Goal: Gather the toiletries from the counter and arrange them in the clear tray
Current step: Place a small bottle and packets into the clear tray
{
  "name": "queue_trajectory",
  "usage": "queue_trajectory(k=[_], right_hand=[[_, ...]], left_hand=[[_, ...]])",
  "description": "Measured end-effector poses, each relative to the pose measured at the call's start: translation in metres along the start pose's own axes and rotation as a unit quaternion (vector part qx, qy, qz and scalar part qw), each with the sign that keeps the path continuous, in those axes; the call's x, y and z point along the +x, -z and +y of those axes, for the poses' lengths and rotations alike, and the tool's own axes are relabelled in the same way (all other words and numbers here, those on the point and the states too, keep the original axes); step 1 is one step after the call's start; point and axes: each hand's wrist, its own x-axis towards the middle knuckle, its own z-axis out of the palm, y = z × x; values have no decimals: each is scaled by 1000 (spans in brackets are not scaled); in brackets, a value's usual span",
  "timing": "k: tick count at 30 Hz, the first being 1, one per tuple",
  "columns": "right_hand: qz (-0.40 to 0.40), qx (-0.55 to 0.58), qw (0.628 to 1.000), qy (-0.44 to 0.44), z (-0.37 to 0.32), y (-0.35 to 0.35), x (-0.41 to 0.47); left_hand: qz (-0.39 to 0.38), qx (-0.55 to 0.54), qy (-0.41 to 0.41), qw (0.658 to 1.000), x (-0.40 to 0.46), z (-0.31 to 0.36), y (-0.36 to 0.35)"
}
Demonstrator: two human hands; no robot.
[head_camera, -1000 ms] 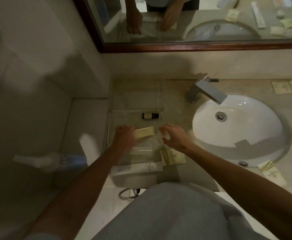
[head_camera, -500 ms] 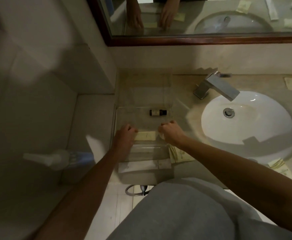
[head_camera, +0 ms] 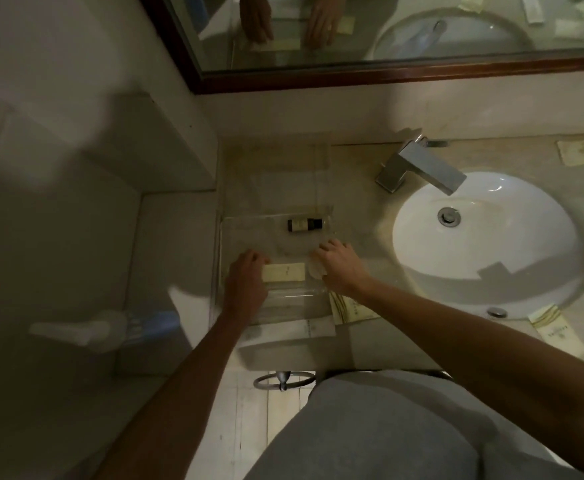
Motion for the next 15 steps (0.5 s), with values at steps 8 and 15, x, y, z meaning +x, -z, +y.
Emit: queue_trajectory(k=[8, 15], right_hand=[[124, 60, 991, -3, 68, 12, -78], [193, 124, 971, -71, 210, 9, -200]], left_hand=[[18, 0, -58, 998, 8, 111, -35], [-12, -1, 67, 998, 8, 130, -53]])
